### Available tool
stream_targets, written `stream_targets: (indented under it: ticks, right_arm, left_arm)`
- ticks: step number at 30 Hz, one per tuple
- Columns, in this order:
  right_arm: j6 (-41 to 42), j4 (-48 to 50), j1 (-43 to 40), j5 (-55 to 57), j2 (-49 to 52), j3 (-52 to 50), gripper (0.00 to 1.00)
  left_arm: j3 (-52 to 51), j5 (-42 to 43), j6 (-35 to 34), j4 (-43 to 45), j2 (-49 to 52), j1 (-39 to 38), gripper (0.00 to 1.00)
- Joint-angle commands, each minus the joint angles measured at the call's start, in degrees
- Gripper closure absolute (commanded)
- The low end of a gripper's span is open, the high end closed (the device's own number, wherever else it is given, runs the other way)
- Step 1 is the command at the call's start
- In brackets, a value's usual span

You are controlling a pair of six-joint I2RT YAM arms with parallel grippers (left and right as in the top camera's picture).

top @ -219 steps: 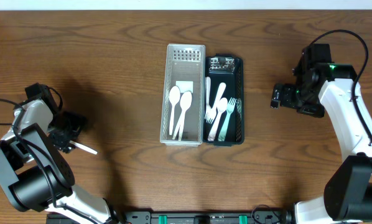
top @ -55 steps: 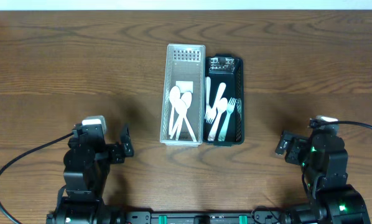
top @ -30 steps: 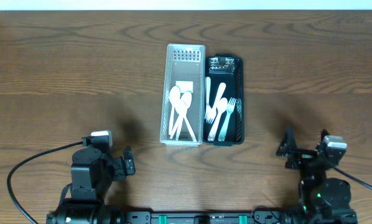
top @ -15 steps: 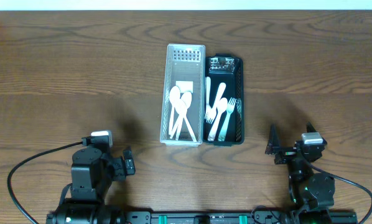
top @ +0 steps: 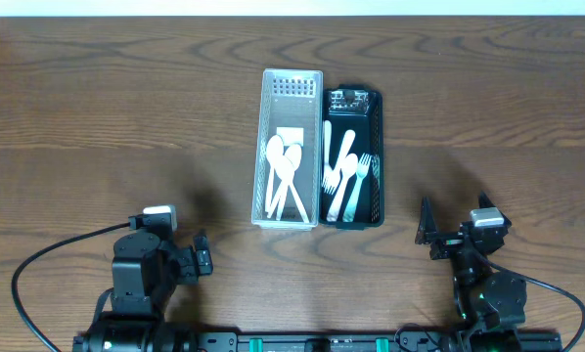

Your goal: Pack container

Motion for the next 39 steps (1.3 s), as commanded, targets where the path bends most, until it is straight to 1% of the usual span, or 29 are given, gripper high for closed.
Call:
stream_targets:
  ticks: [1,12,14,19,23,25,27,32,33,35,38,39]
  right_arm:
    - [-0.81,-0.35,-0.50,-0.59,-0.35,-0.09,0.01]
    - [-0.81,-0.35,-0.50,-0.59,-0.35,-0.09,0.01]
    - [-0.81,-0.35,-0.50,-0.59,-0.35,-0.09,0.01]
    - [-0.81,-0.33,-0.50,-0.59,-0.35,-0.09,0.01]
    - [-0.81,-0.35,-0.50,-0.59,-0.35,-0.09,0.01]
    - [-0.81,-0.33,-0.50,-0.59,-0.35,-0.09,0.01]
    - [-0.81,-0.35,-0.50,-0.59,-0.35,-0.09,0.01]
    - [-0.81,-0.35,-0.50,-0.59,-0.35,-0.09,0.01]
    - [-0.81,-0.35,-0.50,-0.59,-0.35,-0.09,0.01]
    - [-0.81,-0.33,-0.50,-0.59,-0.35,-0.09,0.01]
    - [-0.81,-0.33,-0.50,-0.59,-0.35,-0.09,0.01]
    - [-0.81,-0.35,-0.50,-0.59,-0.35,-0.09,0.01]
  left_arm:
    - [0.07,-0.66,0.35,-0.17,-0.09,-0.13,0.02]
    - [0.07,-0.66,0.37,-0.20,-0.17,-0.13,0.02]
    - [0.07,-2.10,2.21,-0.66,-1.18,0.20,0.02]
    - [-0.83,-2.16,2.71,-0.55,-9.51,0.68,0.02]
    - [-4.48,-2.14,2.23,1.05,-16.35,0.68,0.02]
    - [-7.32,-2.10,2.23,4.52,-18.27,0.68,0.02]
    - [-10.88,-1.95,2.23,9.99,-19.98,0.68,0.02]
    - [-19.58,-1.97,2.29,27.52,-23.96,0.68,0.02]
    - [-21.40,-1.99,2.29,32.35,-23.82,0.68,0.02]
    - [-23.63,-1.97,2.32,38.25,-23.85,0.68,0.02]
    - [-26.45,-1.99,2.93,46.03,-23.85,0.68,0.02]
    - [-26.80,-2.03,3.58,46.75,-23.85,0.66,0.02]
